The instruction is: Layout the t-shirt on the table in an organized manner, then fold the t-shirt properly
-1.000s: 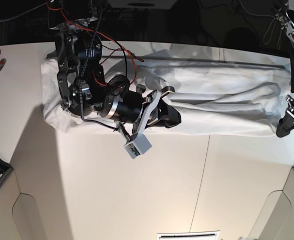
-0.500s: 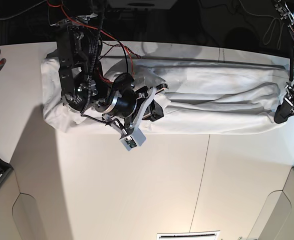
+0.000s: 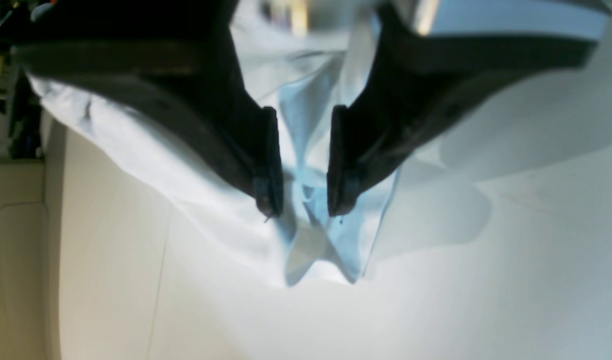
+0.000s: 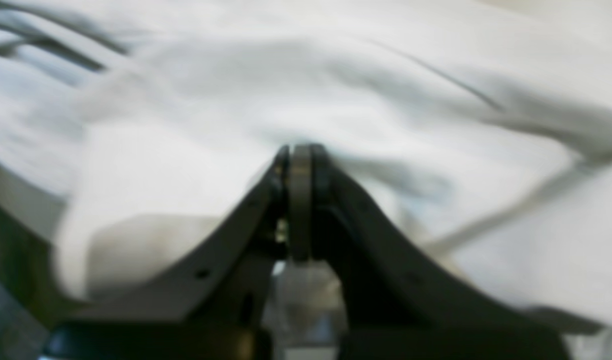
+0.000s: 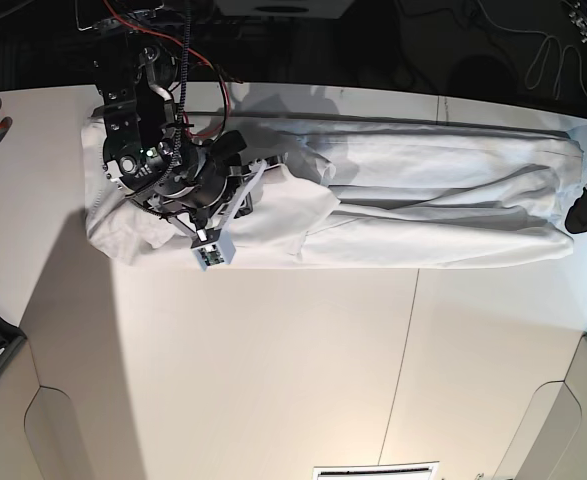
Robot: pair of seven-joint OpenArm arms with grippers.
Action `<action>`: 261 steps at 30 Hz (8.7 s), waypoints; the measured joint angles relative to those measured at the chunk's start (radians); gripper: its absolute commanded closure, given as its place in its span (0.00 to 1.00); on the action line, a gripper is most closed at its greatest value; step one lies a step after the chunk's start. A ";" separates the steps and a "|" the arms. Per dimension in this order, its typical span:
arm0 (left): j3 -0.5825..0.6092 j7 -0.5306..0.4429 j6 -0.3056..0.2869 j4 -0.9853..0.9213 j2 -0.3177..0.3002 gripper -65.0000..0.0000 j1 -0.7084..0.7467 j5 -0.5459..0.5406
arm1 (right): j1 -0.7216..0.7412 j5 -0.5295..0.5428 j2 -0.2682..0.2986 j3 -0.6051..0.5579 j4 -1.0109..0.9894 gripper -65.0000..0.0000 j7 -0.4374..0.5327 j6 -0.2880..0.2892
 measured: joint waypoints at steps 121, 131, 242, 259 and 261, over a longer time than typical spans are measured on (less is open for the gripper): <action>0.016 -0.195 0.000 -0.026 0.105 0.49 0.058 -0.007 | 0.056 -0.014 -0.037 -0.013 -0.283 1.00 0.173 -0.021; 0.211 -0.244 -0.004 -0.025 0.101 0.49 0.043 -0.067 | 0.058 -0.014 -0.037 -0.013 -0.283 1.00 0.172 -0.022; 0.215 0.184 -0.003 0.268 0.114 1.00 -0.012 -0.495 | 0.033 -0.156 0.021 0.170 0.137 1.00 -0.080 -0.093; 0.352 0.260 -0.005 0.397 0.192 1.00 0.019 -0.513 | -0.033 -0.051 0.018 0.284 0.137 1.00 -0.083 -0.047; 0.389 0.261 -0.005 0.428 0.198 1.00 0.022 -0.511 | -0.033 -0.051 0.018 0.284 0.137 1.00 -0.079 -0.047</action>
